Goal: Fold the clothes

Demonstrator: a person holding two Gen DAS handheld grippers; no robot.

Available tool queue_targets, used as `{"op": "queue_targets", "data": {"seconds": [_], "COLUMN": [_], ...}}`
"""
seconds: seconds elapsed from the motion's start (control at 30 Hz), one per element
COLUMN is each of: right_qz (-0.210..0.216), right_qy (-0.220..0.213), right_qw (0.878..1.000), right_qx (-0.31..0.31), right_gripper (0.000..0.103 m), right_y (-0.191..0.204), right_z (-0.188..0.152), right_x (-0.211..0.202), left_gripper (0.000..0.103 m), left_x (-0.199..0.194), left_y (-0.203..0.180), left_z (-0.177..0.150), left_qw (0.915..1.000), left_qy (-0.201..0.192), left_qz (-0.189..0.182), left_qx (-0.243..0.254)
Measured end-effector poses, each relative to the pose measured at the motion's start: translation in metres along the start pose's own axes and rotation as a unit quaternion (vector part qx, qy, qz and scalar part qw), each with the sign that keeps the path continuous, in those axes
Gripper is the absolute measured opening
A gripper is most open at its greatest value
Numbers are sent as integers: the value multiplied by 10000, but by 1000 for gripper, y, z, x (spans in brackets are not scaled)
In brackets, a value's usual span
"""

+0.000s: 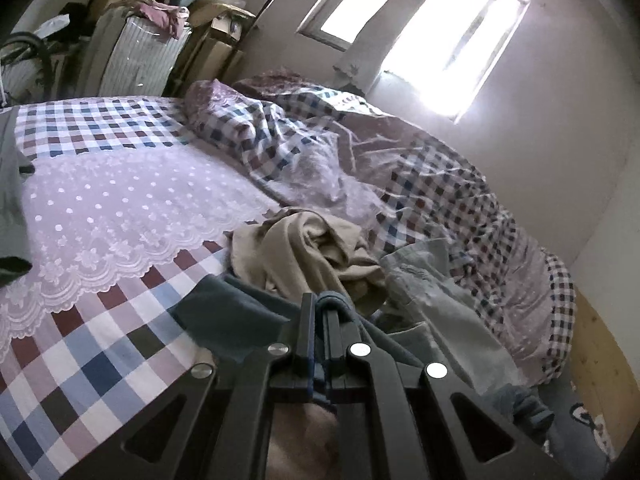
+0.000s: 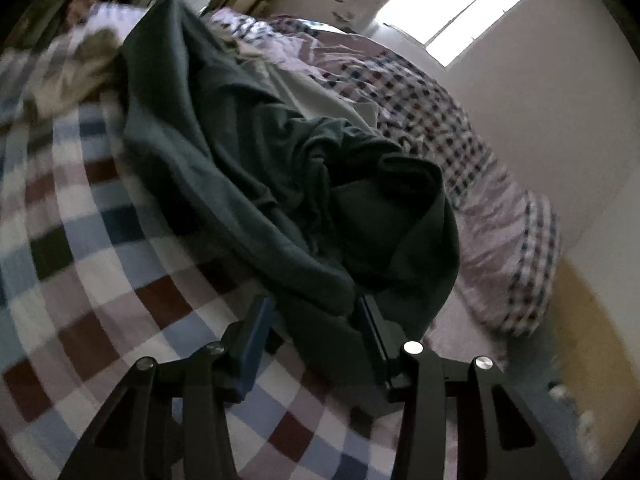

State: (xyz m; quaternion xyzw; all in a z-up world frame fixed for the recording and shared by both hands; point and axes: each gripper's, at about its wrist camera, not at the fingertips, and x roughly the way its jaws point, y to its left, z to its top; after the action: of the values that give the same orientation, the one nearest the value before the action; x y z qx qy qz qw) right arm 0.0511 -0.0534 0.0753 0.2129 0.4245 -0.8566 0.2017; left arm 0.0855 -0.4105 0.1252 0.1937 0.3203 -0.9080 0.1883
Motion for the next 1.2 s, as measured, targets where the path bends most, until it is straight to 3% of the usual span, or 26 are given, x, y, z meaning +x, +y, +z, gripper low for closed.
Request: {"op": "queue_targets", "data": {"seconds": [0.17, 0.57, 0.73, 0.87, 1.2], "right_qz": [-287, -439, -622, -793, -1085], "right_qy": [-166, -235, -324, -265, -34], "right_qw": [9985, 9933, 9895, 9881, 9871], "right_qx": [-430, -1040, -1263, -1292, -1178], "right_gripper": [49, 48, 38, 23, 20], "right_y": [11, 32, 41, 42, 30], "right_z": [6, 22, 29, 29, 24], "right_x": [11, 19, 23, 28, 35], "left_gripper": [1, 2, 2, 2, 2], "left_x": [5, 10, 11, 12, 13], "left_y": [1, 6, 7, 8, 8], "left_z": [-1, -3, -2, -2, -3], "left_qw": [9999, 9995, 9994, 9992, 9991], "left_qy": [83, 253, 293, 330, 377], "left_qz": [19, -7, -37, -46, -75], "left_qx": [113, 180, 201, 203, 178]}}
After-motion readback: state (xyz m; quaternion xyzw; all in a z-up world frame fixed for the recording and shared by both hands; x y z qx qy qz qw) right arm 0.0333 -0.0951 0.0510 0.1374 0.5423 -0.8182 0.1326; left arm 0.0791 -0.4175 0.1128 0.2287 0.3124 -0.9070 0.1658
